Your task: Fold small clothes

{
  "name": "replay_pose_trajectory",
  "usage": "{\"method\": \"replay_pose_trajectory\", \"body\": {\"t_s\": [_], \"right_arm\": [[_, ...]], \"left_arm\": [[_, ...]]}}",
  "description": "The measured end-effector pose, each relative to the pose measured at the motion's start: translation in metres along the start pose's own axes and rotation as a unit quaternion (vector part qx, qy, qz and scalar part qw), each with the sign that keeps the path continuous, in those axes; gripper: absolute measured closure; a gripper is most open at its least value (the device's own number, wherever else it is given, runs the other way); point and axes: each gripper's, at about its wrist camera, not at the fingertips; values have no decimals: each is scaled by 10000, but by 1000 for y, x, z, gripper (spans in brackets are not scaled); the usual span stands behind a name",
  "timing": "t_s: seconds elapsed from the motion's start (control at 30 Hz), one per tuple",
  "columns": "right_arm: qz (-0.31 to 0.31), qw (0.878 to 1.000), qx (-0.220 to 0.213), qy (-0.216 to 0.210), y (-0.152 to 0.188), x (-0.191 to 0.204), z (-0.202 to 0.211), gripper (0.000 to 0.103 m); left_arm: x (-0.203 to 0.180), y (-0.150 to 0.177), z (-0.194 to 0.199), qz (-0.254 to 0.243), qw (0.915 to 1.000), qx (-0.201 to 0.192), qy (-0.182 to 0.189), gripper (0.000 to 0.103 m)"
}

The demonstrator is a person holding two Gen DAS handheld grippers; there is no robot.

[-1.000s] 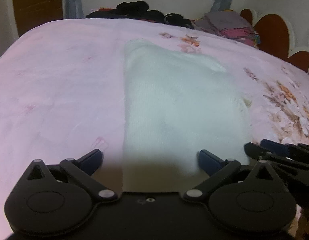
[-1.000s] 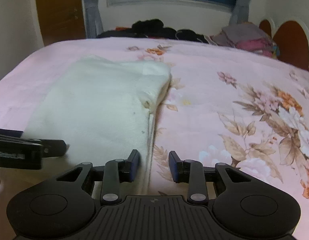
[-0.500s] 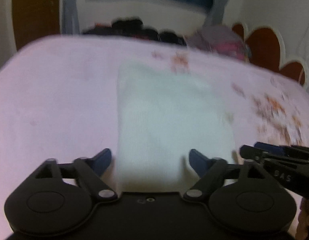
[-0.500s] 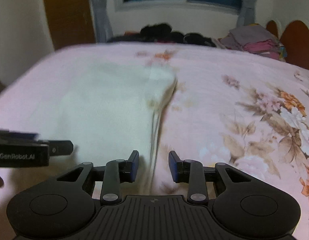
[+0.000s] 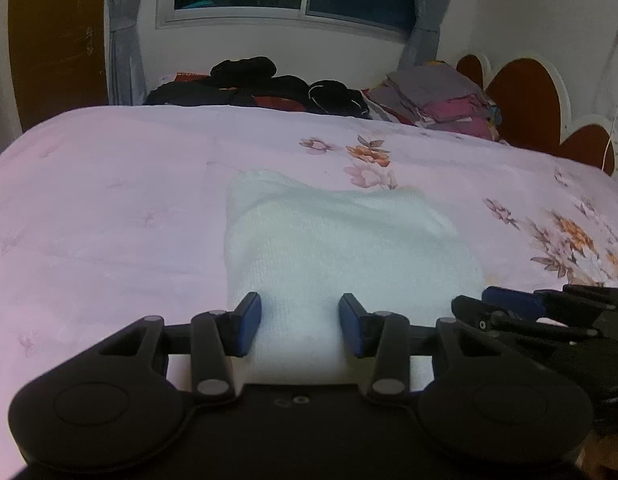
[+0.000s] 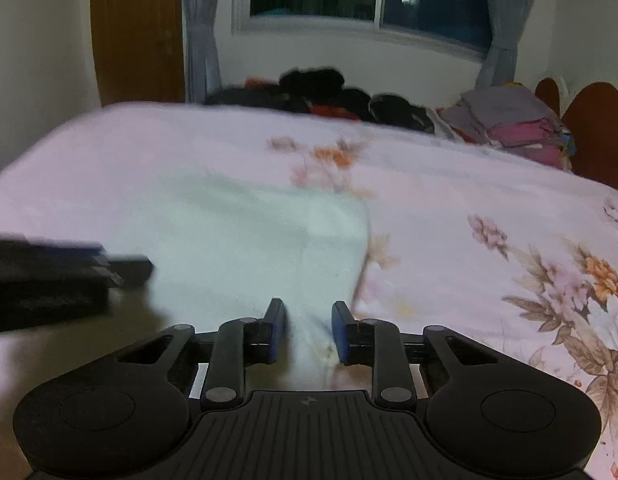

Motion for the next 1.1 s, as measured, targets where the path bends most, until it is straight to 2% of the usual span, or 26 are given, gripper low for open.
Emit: {"method": "replay_pose_trajectory", "body": {"t_s": [0.07,0.13,0.2,0.3,0.57,0.63,0.67,0.7,0.87,0.97,1.03,1.07,1.1], "right_arm": [[16,10000,6,21,-1,-1,-3,77],[-24,10000,-2,3,0,-4,-4,77],[-168,9998,52,-102,-1,-9,-4,77],[-454,9986,62,-251,-3,-18,11,77],[-721,9958,-61,-559,18,-29,86,74],[-740,9953,-68,-624,27,-32,105,60],[-768,9947,-90,-677,31,-35,116,43],[-777,9942,-138,-730,37,-36,128,35],[-716,9926,-295,-931,58,-43,191,33],[-698,9919,-326,-1013,70,-51,233,11],[-616,9918,-462,-1019,79,-54,266,7],[-578,9921,-513,-989,83,-55,282,1],[-561,9923,-584,-937,87,-56,300,0]], "left_arm": [[-1,-4,1,-35,10000,59,-59,55],[-2,-8,3,-15,9998,156,-129,46],[-2,-11,8,84,9995,219,-231,18],[-6,-10,25,76,9992,137,-355,1],[-21,4,76,194,9979,309,-526,0],[-30,11,93,137,9970,358,-675,0],[-35,16,103,63,9967,351,-735,0],[-41,21,112,-4,9963,318,-793,0],[-71,44,171,-143,9953,3,-954,0],[-90,57,211,-80,9926,-199,-1193,0],[-104,67,237,-57,9899,-378,-1364,0],[-110,71,249,-37,9893,-435,-1394,0],[-116,76,261,8,9896,-457,-1362,0]]}}
Point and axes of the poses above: each gripper's, at about its wrist camera, not at the fingertips, and z roughly against the way its jaws point, x to its left, y to its underside, and after that the axes turned 6 degrees about y, right-handed
